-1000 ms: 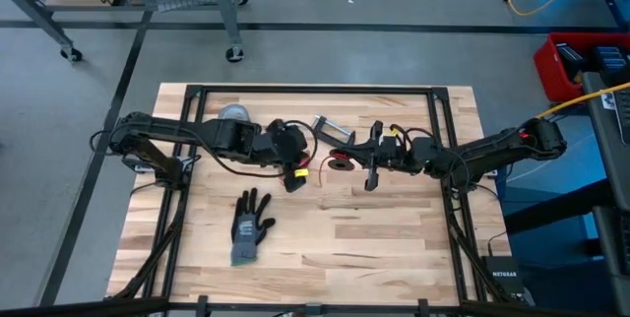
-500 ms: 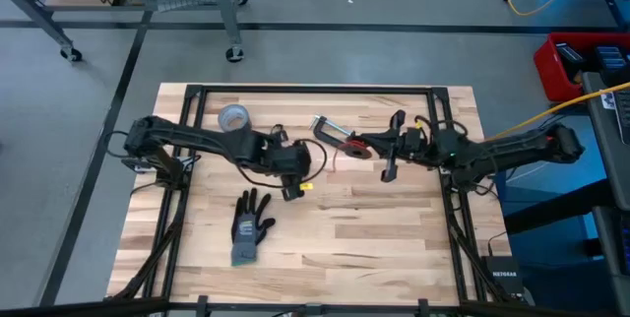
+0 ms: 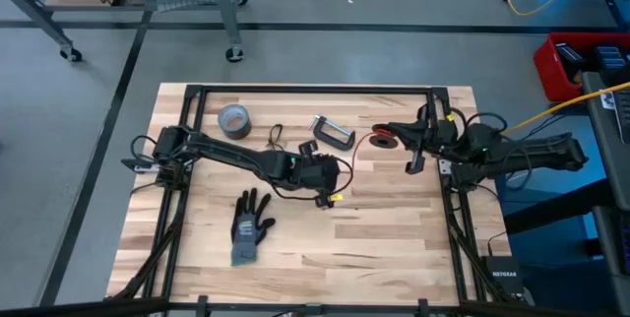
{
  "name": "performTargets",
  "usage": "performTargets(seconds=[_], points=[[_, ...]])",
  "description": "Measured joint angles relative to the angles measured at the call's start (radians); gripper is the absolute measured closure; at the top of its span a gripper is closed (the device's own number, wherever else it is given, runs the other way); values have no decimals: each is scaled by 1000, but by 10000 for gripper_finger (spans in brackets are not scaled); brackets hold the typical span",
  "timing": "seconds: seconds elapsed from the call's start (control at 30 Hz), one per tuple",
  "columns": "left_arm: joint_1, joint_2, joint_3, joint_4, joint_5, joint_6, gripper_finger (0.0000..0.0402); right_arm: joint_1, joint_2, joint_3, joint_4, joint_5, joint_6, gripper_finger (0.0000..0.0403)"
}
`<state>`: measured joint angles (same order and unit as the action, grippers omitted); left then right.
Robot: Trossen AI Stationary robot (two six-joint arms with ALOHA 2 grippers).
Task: Coil cords
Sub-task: Coil the red wire onto the spool
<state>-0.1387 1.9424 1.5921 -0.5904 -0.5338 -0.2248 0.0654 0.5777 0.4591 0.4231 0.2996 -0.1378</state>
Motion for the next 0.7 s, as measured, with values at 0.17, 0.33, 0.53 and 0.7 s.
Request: performTargets(seconds=[0.17,0.33,0.53,0.7], points=[[1,13,0,121,-3,62,259,0,-57,0,-68,15,1,398],[-5,32,0,364,-1,168,259,0,-65,0,-77,4,1,398],[-8,114,0,509,1,253,259,0,-65,0,-76,-8,1,398],[-15,150,0,541,-147,223,259,0,-69,0,-76,-23,2,398]])
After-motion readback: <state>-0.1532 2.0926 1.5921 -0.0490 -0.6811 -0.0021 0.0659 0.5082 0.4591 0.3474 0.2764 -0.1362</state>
